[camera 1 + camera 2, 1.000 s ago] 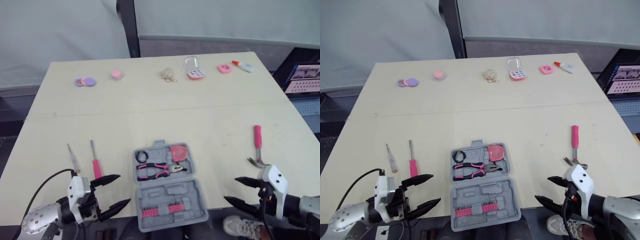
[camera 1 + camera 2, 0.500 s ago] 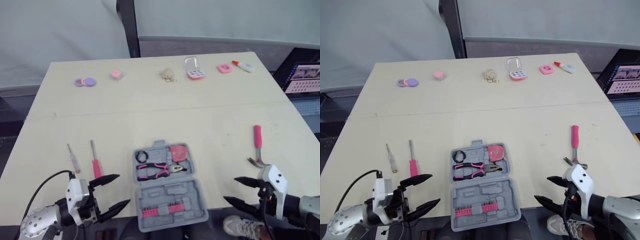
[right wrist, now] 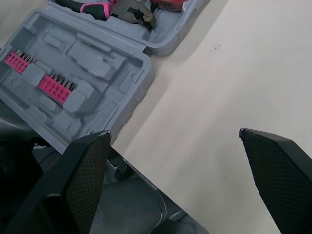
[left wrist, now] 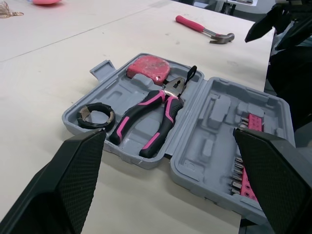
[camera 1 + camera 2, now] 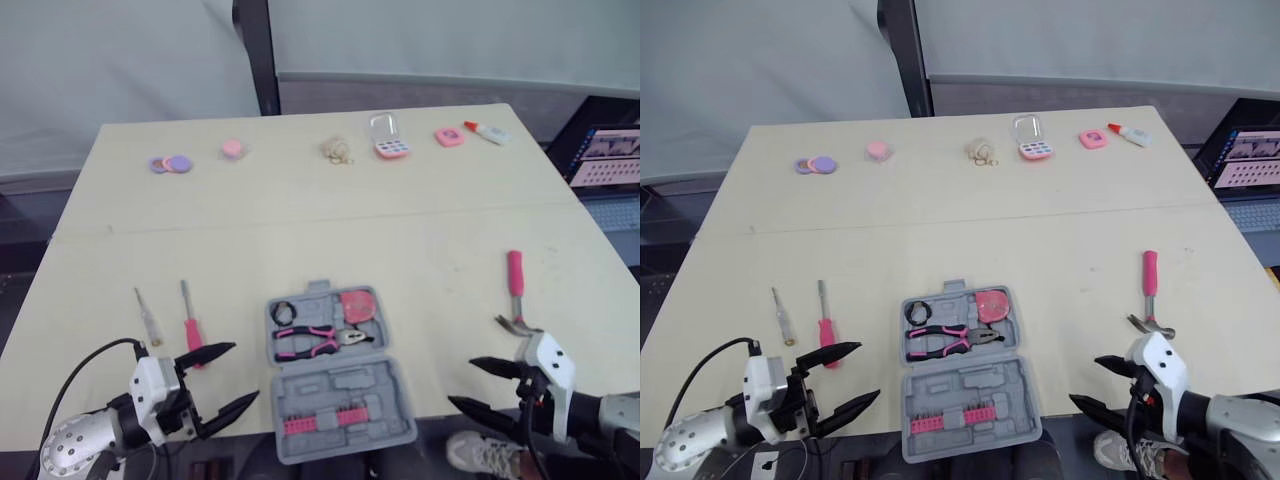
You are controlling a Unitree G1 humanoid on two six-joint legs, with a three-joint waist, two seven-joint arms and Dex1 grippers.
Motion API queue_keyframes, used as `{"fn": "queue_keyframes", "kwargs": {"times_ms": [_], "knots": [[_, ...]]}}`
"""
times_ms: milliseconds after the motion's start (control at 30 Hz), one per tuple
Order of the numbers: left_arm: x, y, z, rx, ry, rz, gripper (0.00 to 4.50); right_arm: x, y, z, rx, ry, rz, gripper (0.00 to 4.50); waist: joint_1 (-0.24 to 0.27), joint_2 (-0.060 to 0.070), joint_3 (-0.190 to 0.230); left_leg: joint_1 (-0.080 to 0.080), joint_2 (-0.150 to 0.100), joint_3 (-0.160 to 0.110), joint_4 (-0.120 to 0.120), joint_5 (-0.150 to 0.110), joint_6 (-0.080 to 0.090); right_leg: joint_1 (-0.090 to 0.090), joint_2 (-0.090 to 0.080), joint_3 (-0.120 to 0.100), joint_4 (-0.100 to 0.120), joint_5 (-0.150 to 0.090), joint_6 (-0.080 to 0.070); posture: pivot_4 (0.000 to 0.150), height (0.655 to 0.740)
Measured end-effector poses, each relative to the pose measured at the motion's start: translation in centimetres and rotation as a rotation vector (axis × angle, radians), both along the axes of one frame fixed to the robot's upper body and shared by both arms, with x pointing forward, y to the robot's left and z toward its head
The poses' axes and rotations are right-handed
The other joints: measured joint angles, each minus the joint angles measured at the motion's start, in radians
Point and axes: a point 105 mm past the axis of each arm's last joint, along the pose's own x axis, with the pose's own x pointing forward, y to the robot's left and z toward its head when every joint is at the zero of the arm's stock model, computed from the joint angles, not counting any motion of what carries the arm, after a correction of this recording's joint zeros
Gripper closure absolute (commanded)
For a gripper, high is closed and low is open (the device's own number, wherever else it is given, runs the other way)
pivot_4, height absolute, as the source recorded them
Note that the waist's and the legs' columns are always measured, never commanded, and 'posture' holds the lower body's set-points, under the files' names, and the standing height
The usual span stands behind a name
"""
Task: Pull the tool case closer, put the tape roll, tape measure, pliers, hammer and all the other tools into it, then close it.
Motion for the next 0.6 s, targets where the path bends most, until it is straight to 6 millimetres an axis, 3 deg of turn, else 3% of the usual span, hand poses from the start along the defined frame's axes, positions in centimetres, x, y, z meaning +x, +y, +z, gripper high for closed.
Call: {"fn": "queue_keyframes", "kwargs": {"times_ms": [600], "knots": [[-0.34,1.07,0.40,0.024,-0.002,0.017,0.00,0.20,0.29,0.19,0.004,-0.021,0.016,0.04,0.000,0.000,0.000,0.000,0.000,0.000,0.000,0.000,0.000,0.000,0.000,0.000,0.000,0.000,0.000,0.150,0.7400]]}}
